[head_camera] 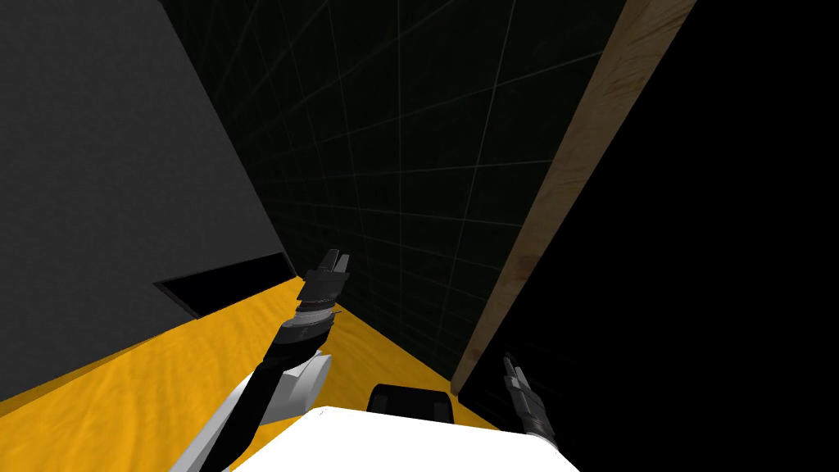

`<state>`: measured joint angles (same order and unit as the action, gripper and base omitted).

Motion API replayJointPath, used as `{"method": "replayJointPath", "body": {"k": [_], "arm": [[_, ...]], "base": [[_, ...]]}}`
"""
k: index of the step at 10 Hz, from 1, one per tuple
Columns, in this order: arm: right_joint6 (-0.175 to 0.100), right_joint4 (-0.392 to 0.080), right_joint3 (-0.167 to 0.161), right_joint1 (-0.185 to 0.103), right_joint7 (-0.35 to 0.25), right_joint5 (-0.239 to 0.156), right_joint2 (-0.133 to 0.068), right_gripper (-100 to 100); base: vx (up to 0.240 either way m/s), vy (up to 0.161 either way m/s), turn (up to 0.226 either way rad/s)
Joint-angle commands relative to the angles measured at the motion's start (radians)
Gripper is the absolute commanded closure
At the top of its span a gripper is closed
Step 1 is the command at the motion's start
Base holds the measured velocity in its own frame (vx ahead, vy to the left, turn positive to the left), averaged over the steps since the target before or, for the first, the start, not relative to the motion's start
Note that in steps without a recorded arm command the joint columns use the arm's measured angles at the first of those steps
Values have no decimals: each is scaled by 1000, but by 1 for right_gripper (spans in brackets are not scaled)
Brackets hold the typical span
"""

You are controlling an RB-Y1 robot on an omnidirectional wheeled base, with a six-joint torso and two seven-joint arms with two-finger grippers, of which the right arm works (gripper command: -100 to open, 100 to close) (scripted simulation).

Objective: Pull the door open

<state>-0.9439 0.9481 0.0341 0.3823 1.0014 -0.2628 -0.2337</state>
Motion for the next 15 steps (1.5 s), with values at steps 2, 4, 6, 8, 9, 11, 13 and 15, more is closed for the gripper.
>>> {"method": "replayJointPath", "body": {"k": [2,4,6,8,9,11,13,15], "arm": [[2,6,-6,6,-78,-9,8,100],[1,8,-6,8,-116,-13,9,100],[-23,8,-4,34,-44,-3,4,-100],[-43,7,-3,53,9,4,0,-100],[-53,6,-3,63,39,8,-2,-100],[-65,5,-2,74,79,13,-4,-100],[-88,4,-1,97,142,22,-8,-100],[-99,3,-1,108,194,26,-10,-100]], "base": [[-40,-2,51],[-37,1,53],[-26,21,-14],[-23,33,-11],[-26,24,-14],[-23,21,-9],[-21,20,-10],[-19,19,-8]]}}
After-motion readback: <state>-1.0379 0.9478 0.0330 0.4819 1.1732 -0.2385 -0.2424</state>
